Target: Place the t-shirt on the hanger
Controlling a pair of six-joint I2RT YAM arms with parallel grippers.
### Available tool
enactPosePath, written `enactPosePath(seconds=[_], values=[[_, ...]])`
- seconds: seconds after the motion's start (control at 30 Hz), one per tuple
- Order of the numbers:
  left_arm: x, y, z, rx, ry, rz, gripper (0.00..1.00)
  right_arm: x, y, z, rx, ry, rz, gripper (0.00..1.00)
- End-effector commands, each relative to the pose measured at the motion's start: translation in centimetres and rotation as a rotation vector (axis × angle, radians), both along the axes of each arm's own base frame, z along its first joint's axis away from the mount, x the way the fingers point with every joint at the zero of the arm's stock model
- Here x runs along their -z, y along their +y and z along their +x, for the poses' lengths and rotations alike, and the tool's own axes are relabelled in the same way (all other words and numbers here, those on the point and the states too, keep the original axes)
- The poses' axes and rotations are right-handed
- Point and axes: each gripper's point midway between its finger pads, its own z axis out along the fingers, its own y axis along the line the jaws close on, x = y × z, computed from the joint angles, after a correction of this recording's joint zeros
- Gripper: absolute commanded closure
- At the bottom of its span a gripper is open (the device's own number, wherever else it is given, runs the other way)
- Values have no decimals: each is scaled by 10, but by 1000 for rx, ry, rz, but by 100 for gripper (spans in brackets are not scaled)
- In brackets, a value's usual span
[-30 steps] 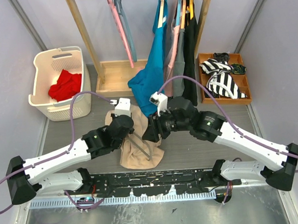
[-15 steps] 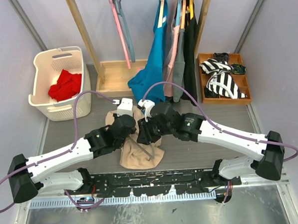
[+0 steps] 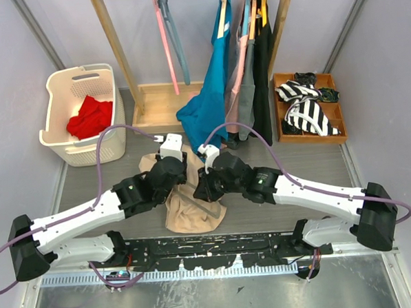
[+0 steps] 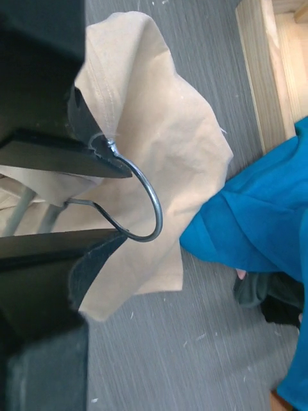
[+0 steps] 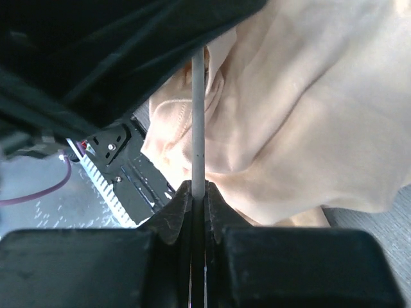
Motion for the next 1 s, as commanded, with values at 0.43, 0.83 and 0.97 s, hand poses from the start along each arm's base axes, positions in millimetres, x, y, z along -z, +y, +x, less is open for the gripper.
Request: enactPosePath(seconds=[0.43, 0.83, 0.97], values=[[-116, 48, -23, -25, -126, -242, 46, -52, -40, -2, 130, -154, 279, 99], [-110, 86, -41, -7, -138, -182, 40, -141, -94, -21, 145, -326, 453, 99], [-115, 83, -40, 11, -155, -173, 38, -178, -113, -28, 142, -388, 468, 99]])
